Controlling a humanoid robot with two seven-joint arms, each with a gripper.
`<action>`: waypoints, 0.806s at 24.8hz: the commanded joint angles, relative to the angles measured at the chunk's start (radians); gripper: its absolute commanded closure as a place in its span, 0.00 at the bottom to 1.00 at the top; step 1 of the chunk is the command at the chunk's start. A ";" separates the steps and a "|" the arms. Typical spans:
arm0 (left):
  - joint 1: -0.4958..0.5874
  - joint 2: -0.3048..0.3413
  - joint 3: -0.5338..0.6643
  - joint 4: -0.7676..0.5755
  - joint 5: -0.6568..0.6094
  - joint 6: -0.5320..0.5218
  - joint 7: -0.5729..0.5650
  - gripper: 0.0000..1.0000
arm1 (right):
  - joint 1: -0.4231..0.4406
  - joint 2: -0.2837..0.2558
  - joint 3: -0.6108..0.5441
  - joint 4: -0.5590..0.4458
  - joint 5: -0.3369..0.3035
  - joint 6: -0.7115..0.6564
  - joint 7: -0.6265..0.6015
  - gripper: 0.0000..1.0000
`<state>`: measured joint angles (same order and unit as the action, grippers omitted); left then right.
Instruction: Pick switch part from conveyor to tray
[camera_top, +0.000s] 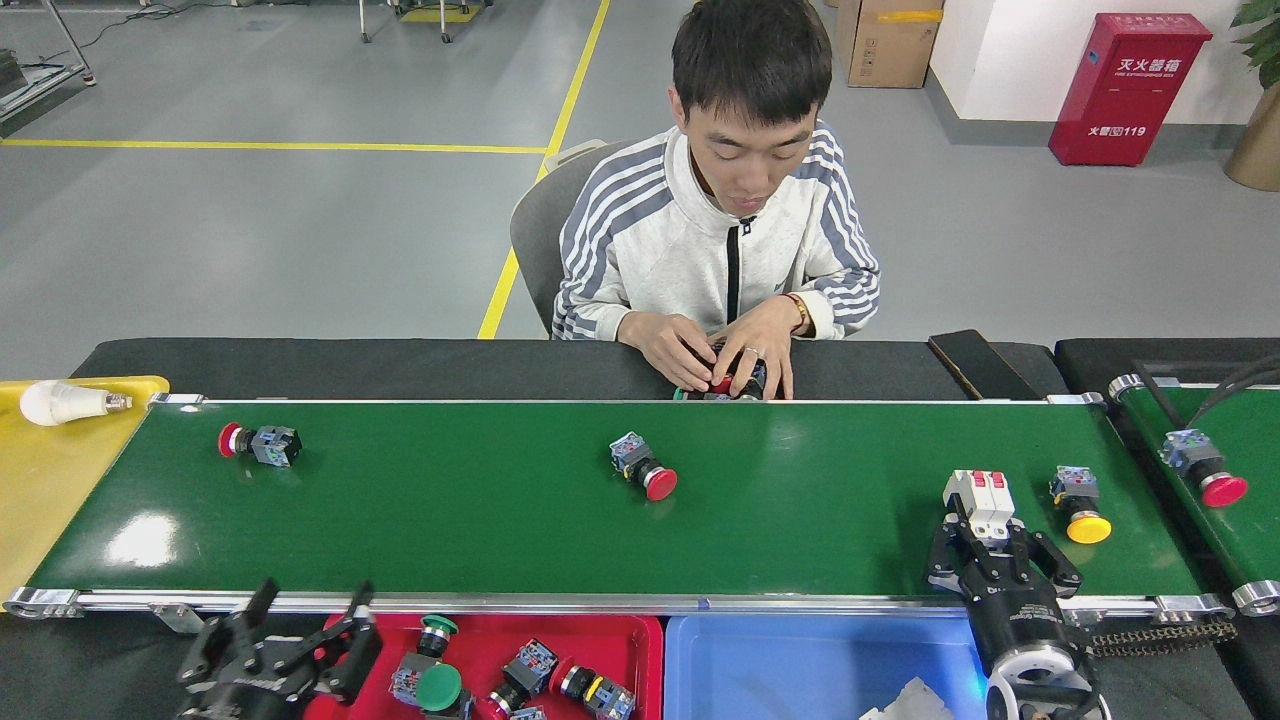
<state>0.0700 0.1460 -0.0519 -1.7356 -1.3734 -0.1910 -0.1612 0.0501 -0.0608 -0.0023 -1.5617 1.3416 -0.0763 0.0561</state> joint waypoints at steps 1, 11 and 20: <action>-0.058 -0.025 -0.066 0.011 -0.027 0.041 -0.032 0.00 | 0.042 -0.001 0.027 -0.080 -0.002 -0.161 -0.021 0.98; -0.266 -0.167 -0.195 0.208 -0.042 0.177 -0.143 0.00 | 0.136 0.038 0.186 -0.155 -0.004 -0.326 -0.038 0.00; -0.320 -0.178 -0.204 0.307 -0.085 0.235 -0.143 0.00 | 0.186 0.147 -0.214 -0.136 -0.087 -0.223 -0.065 0.02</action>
<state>-0.2276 -0.0282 -0.2578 -1.4275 -1.4550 0.0358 -0.3063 0.2363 0.0750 -0.1663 -1.6888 1.2595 -0.3433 0.0050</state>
